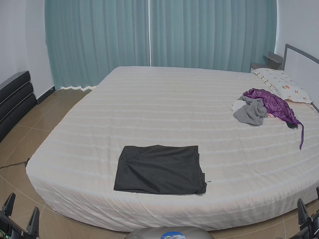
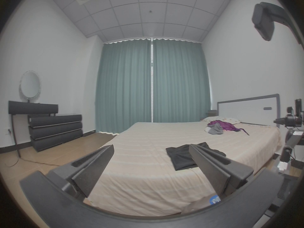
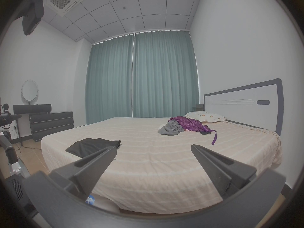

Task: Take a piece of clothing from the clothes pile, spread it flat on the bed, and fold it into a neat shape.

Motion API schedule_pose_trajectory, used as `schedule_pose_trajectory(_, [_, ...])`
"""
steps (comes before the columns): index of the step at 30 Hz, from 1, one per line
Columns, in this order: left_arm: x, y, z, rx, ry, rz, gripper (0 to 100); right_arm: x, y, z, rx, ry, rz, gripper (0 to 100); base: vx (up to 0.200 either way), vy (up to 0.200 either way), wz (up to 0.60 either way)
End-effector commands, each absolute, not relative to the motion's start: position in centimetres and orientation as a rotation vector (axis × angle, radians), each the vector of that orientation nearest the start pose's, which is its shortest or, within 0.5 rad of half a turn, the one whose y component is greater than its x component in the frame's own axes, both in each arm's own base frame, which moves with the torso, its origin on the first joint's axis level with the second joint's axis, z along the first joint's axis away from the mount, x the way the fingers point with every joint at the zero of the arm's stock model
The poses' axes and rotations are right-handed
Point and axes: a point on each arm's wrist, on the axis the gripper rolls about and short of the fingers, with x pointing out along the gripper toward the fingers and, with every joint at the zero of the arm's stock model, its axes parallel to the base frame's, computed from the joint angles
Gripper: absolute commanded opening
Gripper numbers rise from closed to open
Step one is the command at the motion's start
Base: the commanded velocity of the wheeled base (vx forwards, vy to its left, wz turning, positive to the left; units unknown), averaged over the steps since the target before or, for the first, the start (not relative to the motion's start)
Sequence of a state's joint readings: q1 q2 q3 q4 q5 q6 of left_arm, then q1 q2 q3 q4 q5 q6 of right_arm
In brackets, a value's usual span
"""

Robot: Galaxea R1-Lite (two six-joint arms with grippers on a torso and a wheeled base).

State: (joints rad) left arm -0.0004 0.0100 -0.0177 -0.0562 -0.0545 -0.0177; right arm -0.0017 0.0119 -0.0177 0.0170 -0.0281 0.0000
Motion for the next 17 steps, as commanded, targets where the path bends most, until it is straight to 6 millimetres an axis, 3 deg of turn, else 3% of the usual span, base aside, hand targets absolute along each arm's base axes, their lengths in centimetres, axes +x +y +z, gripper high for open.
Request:
schedule_pose_trajectory(1, [-2.28, 0.13, 7.6, -0.034, -0.006, 0.06, 100, -2.32, -0.06, 7.61, 0.011, 0.001, -0.028, 100, 0.0, 0.0, 0.0])
schedule_pose_trajectory(17, [-2.28, 0.11, 7.56, -0.02, -0.002, 0.048, 100, -2.32, -0.06, 7.6, 0.003, 0.003, -0.026, 100, 0.0, 0.0, 0.0])
